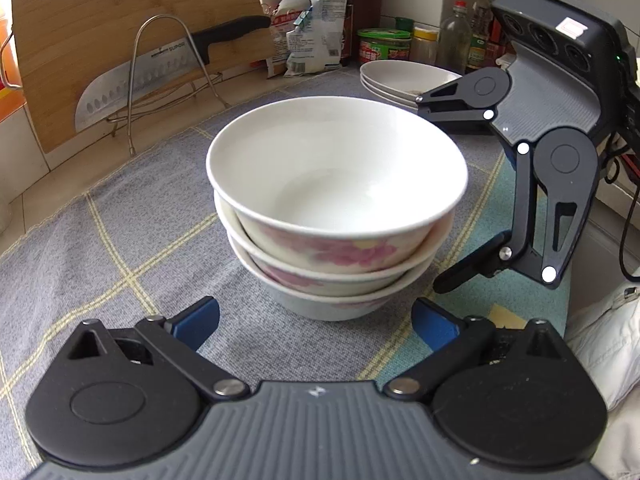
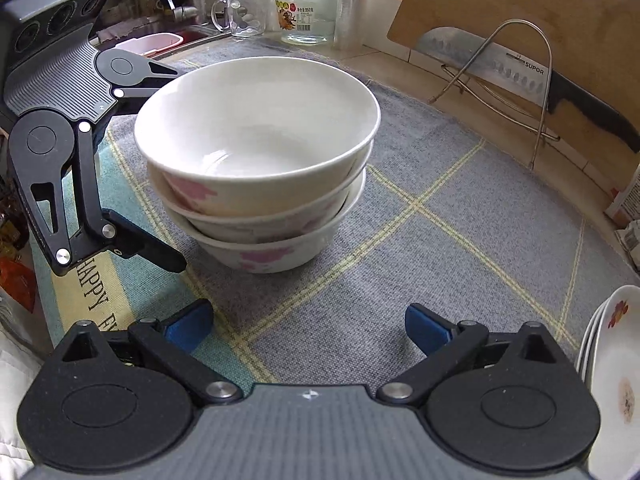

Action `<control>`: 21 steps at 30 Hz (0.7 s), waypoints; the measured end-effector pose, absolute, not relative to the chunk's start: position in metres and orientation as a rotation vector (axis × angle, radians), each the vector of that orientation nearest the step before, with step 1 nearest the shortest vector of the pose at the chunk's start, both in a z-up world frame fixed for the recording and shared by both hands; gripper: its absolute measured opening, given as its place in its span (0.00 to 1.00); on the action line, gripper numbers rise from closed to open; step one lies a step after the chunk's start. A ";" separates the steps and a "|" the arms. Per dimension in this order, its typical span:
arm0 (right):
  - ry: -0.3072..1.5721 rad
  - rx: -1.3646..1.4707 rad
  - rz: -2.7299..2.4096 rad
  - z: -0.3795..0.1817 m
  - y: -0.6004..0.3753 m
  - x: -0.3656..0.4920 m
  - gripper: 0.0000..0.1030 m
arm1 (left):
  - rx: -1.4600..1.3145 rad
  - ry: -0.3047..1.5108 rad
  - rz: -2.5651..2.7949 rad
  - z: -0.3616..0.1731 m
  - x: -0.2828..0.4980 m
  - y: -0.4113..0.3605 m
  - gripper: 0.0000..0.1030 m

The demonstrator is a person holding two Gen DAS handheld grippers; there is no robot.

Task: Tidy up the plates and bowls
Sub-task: 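Close the left tool on the bowl stack rim while the right tool grips its opposite rim, then lift the bowl stack with both tools and carry it over the white plate stack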

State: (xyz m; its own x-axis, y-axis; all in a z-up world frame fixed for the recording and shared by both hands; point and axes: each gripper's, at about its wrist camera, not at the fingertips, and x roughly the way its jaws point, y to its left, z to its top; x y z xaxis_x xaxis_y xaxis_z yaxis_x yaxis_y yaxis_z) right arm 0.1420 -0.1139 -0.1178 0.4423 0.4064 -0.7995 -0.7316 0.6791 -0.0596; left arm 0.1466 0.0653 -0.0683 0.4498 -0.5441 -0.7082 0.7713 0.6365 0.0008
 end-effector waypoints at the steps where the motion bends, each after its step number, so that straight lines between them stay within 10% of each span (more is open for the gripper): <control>1: 0.848 -0.439 0.742 -0.116 -0.111 0.142 1.00 | 0.360 0.719 -0.863 -0.067 0.148 0.067 0.97; 21: 0.820 -0.531 0.892 -0.097 -0.085 0.154 0.88 | 0.496 0.649 -1.134 -0.059 0.164 0.068 0.85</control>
